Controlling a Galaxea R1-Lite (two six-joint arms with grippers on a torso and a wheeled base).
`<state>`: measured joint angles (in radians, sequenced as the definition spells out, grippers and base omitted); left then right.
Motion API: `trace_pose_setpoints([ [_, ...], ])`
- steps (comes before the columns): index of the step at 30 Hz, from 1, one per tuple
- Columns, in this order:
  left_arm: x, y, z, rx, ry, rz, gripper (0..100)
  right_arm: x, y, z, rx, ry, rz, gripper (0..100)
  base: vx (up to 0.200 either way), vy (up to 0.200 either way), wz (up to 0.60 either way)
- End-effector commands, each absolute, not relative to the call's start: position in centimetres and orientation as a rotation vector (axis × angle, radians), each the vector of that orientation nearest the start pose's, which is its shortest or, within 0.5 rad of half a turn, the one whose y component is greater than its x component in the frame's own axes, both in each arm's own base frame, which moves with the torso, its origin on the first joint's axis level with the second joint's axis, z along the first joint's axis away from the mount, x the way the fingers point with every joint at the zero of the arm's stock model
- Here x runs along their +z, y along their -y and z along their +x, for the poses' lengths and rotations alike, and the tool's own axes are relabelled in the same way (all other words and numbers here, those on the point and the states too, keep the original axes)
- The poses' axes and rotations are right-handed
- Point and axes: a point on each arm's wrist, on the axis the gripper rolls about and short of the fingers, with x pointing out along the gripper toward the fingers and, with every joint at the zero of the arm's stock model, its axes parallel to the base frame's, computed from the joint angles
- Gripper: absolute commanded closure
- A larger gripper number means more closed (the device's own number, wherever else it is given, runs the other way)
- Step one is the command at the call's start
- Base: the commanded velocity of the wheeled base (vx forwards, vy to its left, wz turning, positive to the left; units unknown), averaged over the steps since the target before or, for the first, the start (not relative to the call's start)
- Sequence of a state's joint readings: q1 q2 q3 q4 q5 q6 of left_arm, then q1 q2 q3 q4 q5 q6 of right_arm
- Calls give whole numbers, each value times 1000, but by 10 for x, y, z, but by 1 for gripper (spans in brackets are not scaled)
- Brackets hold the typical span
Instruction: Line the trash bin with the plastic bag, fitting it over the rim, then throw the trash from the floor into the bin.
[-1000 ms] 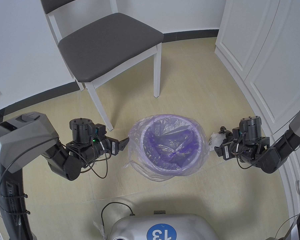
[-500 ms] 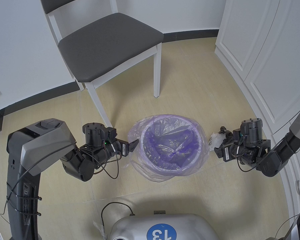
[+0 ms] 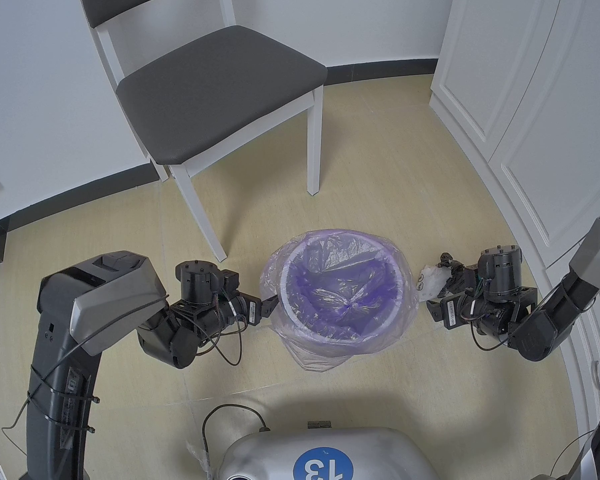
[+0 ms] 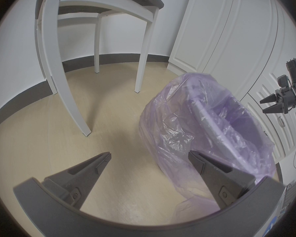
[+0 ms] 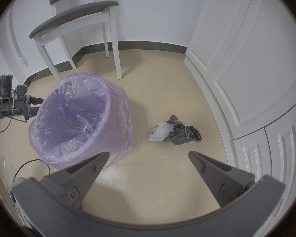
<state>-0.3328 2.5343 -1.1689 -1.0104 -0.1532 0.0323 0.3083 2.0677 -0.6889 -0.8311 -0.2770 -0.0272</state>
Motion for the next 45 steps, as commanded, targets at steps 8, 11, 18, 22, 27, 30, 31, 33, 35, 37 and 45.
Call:
trace_pose_setpoints([
  [8, -61, 164, 464, -499, -426, 81, 0, 26, -98, 344, 31, -564, -195, 0, 0, 0, 0],
  [11, -60, 162, 471, -489, -424, 89, 0, 21, -96, 352, 27, -568, -196, 0, 0, 0, 0],
  [18, -34, 150, 451, -482, -406, 70, 0, 5, -97, 375, 13, -565, -190, 0, 0, 0, 0],
  [22, -26, 146, 440, -482, -390, 70, 0, -3, -97, 388, 6, -571, -191, 0, 0, 0, 0],
  [27, -23, 143, 432, -474, -384, 78, 0, -17, -105, 417, 6, -618, -204, 0, 0, 0, 0],
  [30, -23, 143, 431, -475, -388, 75, 0, -22, -106, 432, 5, -622, -217, 0, 0, 0, 0],
  [31, -23, 145, 431, -478, -389, 74, 0, -28, -105, 441, 3, -633, -228, 0, 0, 0, 0],
  [33, -23, 146, 431, -481, -392, 75, 0, -35, -107, 451, 2, -642, -233, 0, 0, 0, 0],
  [35, -23, 147, 430, -484, -393, 77, 0, -42, -109, 460, 3, -647, -234, 0, 0, 0, 0],
  [37, -23, 147, 430, -484, -394, 82, 0, -48, -111, 465, 5, -660, -239, 0, 0, 0, 0],
  [45, -15, 153, 428, -482, -381, 87, 0, -51, -112, 469, 40, -682, -219, 0, 0, 0, 0],
])
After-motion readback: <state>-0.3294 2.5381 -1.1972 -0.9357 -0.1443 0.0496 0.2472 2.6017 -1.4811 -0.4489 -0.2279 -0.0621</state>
